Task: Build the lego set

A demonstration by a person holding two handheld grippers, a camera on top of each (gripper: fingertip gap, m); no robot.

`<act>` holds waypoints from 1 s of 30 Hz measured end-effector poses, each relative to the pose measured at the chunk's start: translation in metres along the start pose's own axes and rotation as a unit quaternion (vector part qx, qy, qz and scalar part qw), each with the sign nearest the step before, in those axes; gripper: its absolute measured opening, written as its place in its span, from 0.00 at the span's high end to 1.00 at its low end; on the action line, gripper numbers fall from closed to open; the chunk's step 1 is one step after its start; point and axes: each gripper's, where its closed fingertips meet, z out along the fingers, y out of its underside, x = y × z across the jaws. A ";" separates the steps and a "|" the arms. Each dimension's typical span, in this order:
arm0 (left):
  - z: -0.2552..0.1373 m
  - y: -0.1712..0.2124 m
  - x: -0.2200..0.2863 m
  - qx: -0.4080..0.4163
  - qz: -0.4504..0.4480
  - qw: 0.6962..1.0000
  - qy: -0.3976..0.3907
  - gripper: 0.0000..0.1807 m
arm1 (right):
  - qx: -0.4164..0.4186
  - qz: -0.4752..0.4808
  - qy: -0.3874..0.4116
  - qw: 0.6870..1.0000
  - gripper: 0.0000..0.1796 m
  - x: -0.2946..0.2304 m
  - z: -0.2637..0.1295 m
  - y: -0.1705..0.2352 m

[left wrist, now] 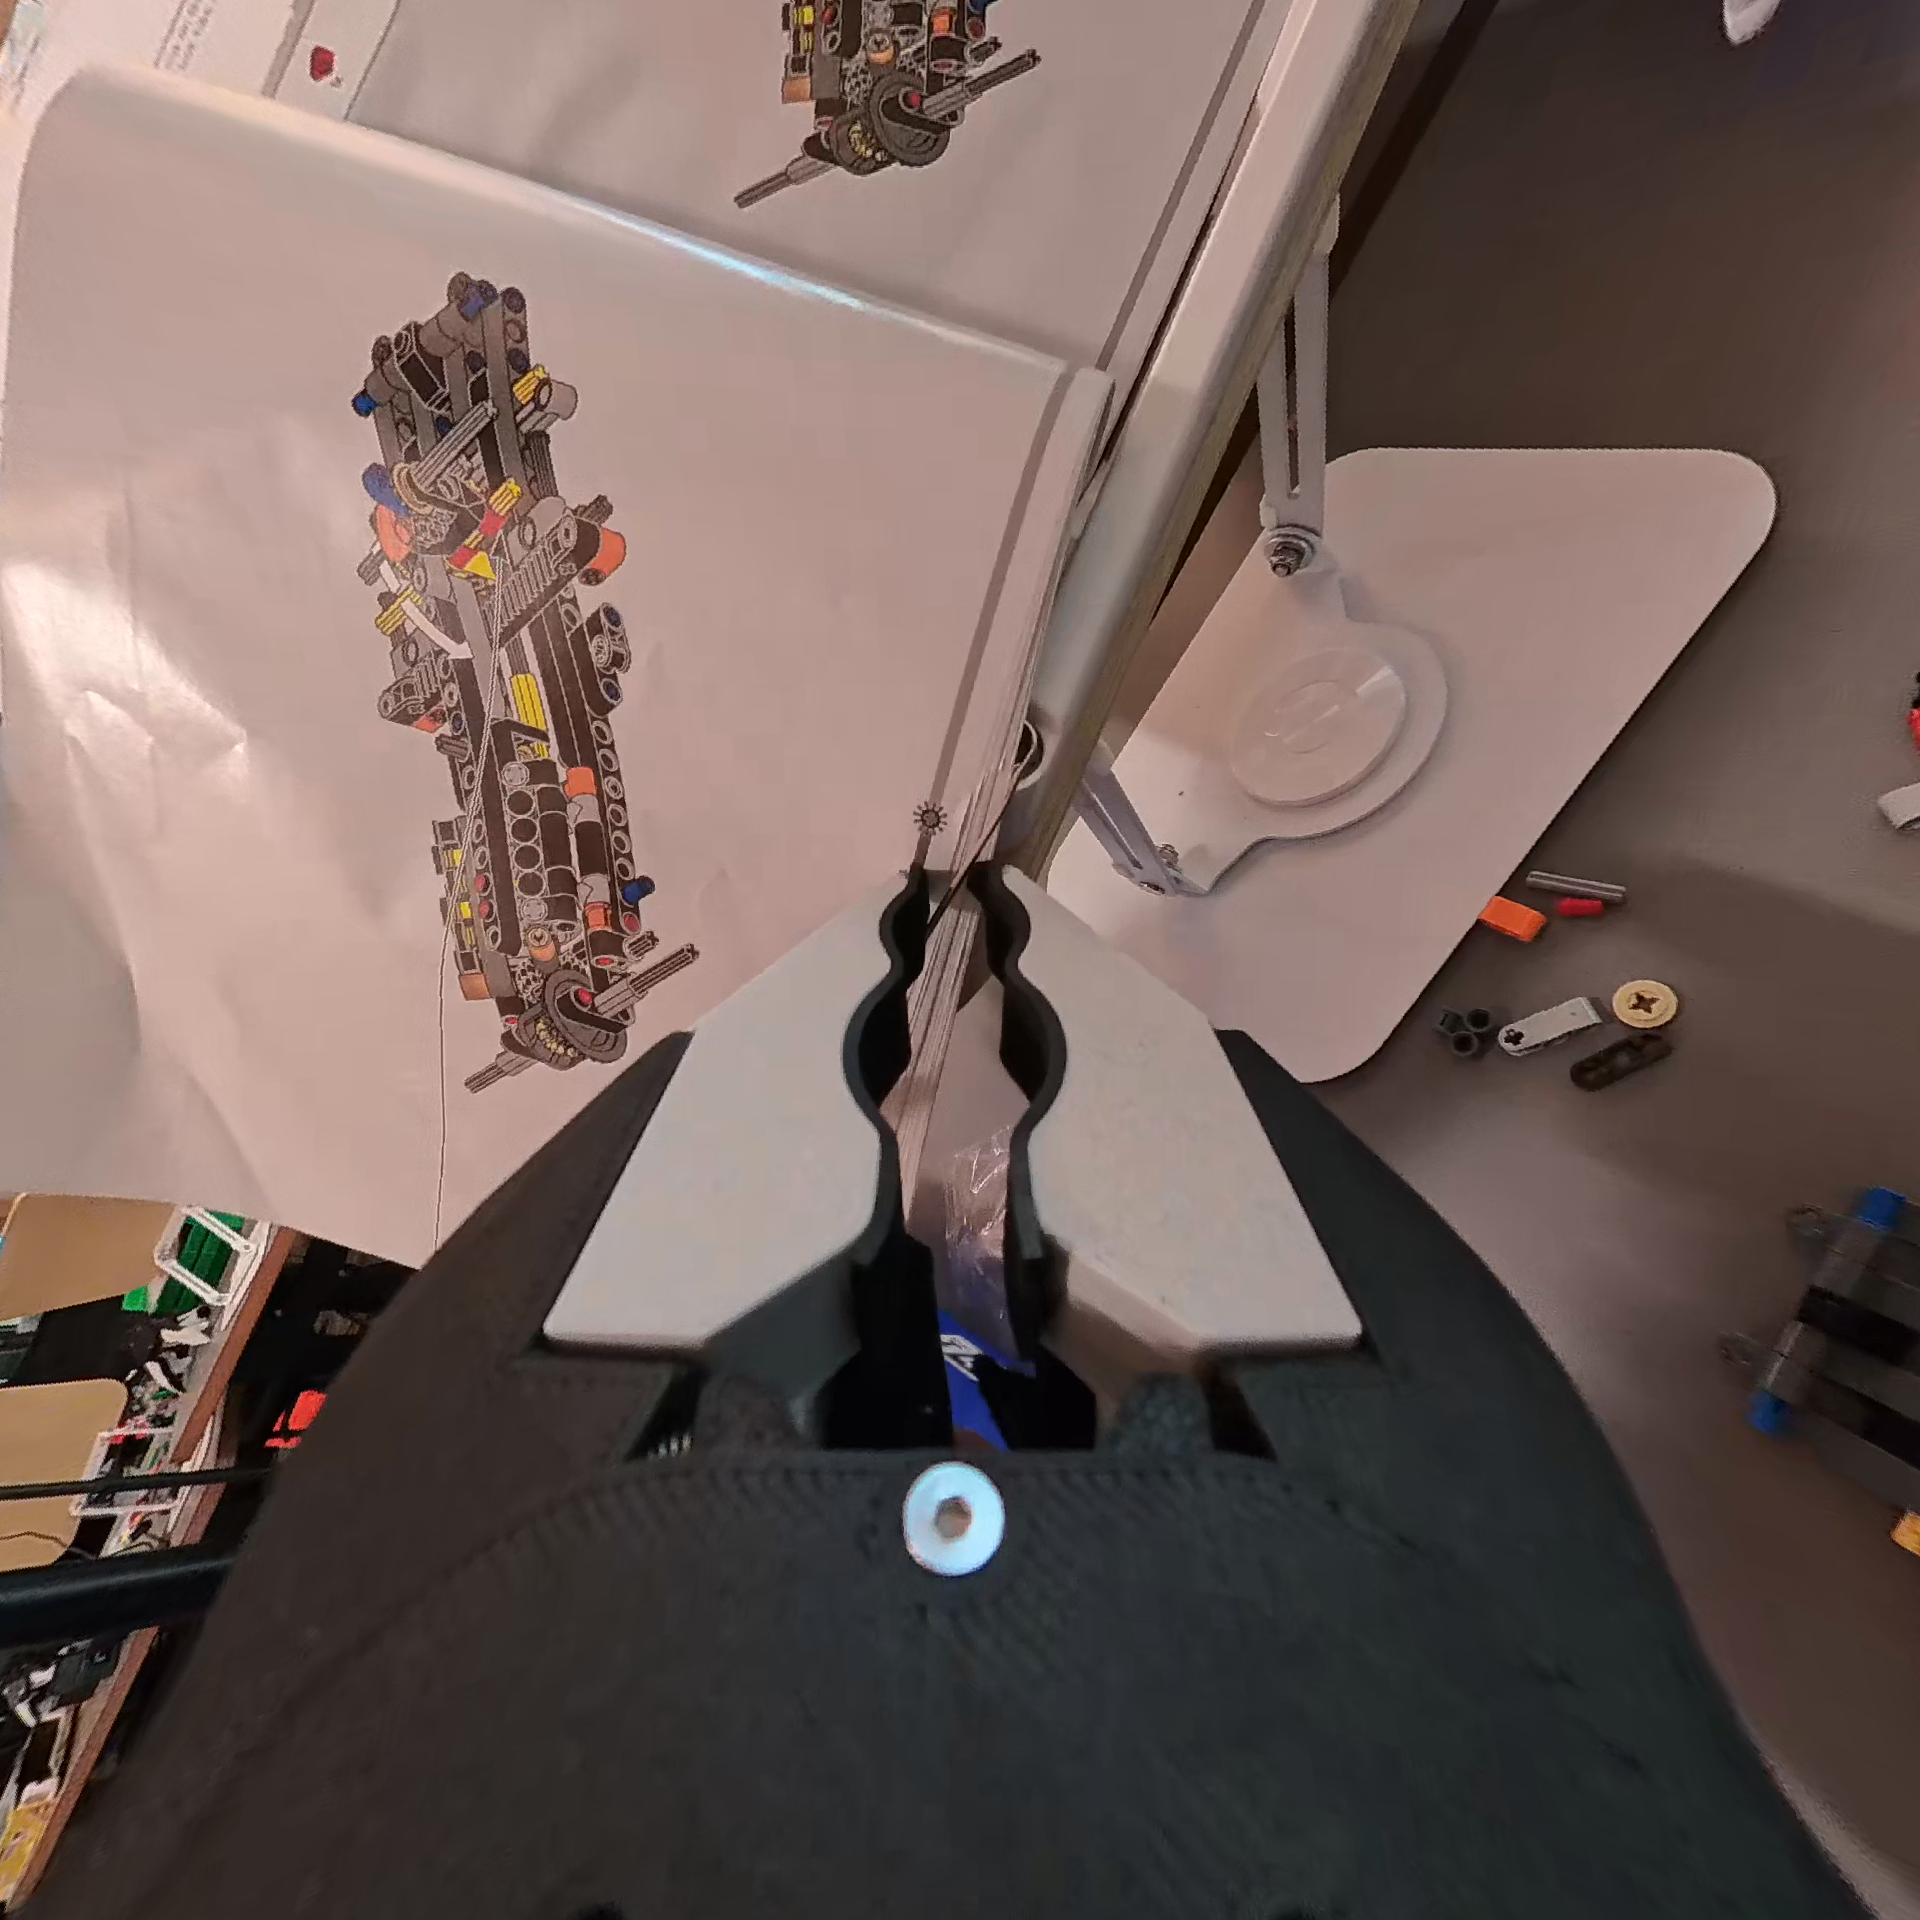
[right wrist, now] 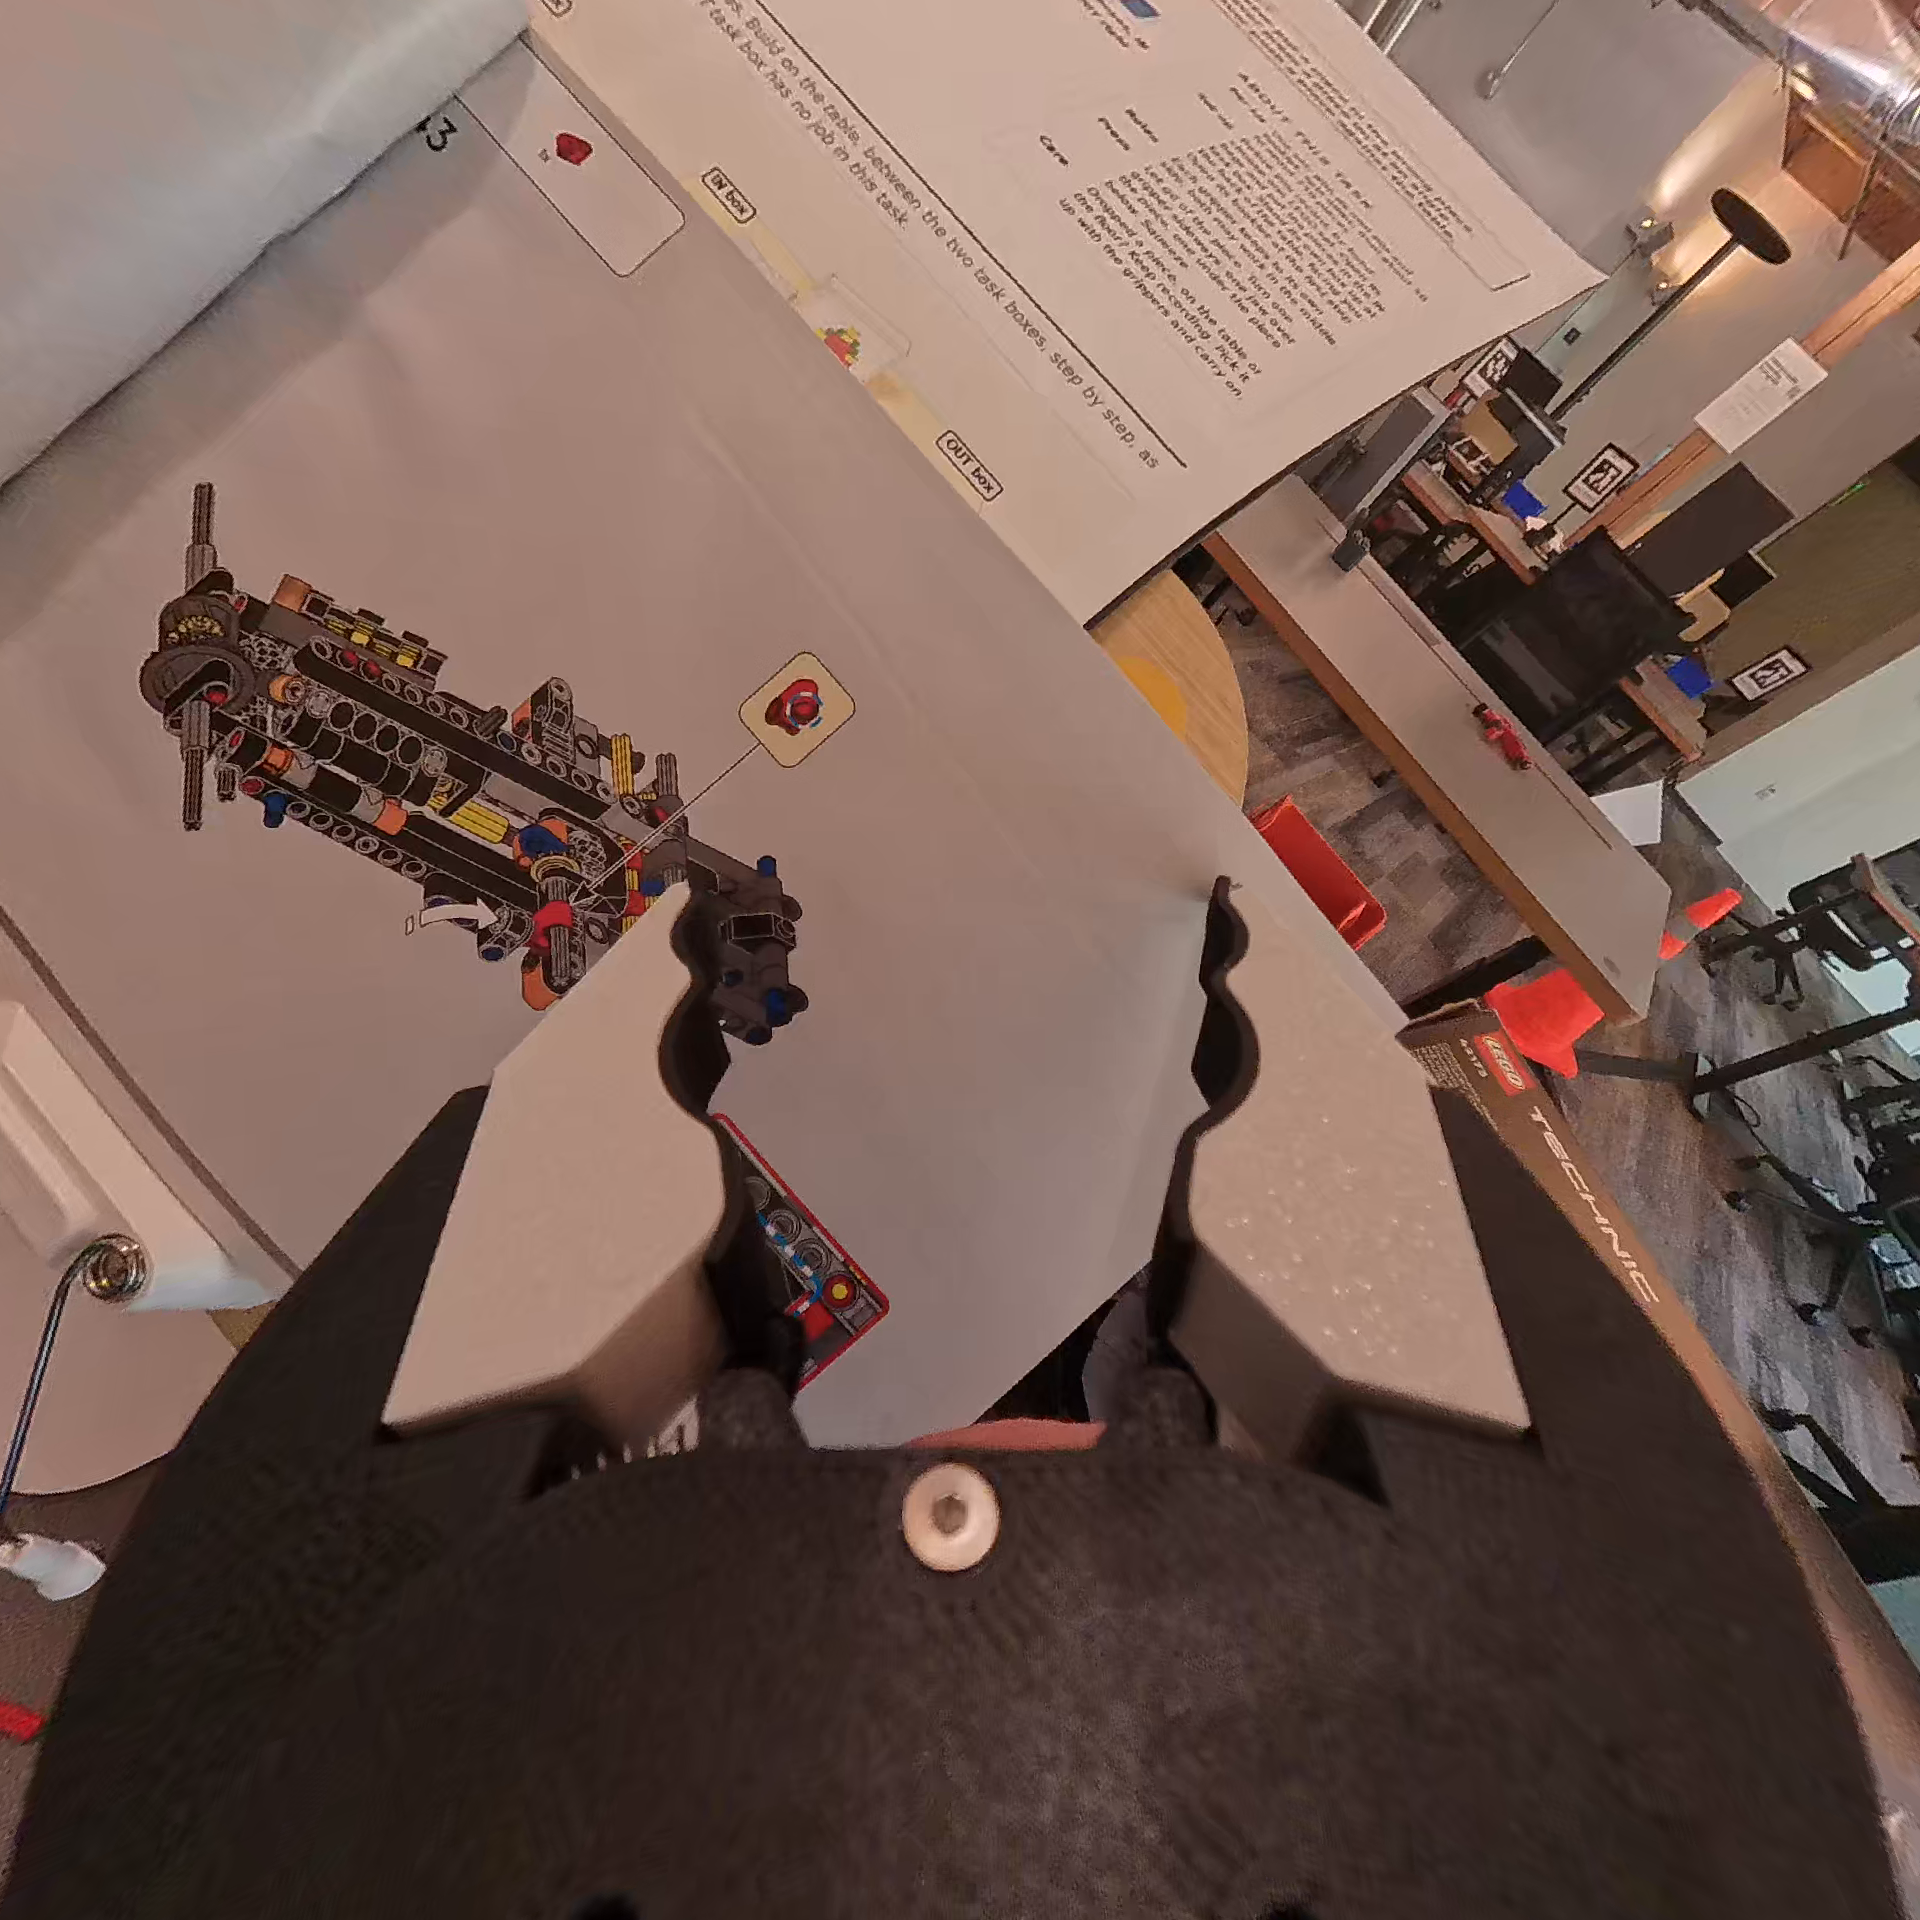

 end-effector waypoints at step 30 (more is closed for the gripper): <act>-0.017 -0.003 -0.001 0.011 -0.019 1.000 -0.022 0.93 | 0.052 0.096 -0.247 0.963 1.00 -0.084 -0.061 -0.058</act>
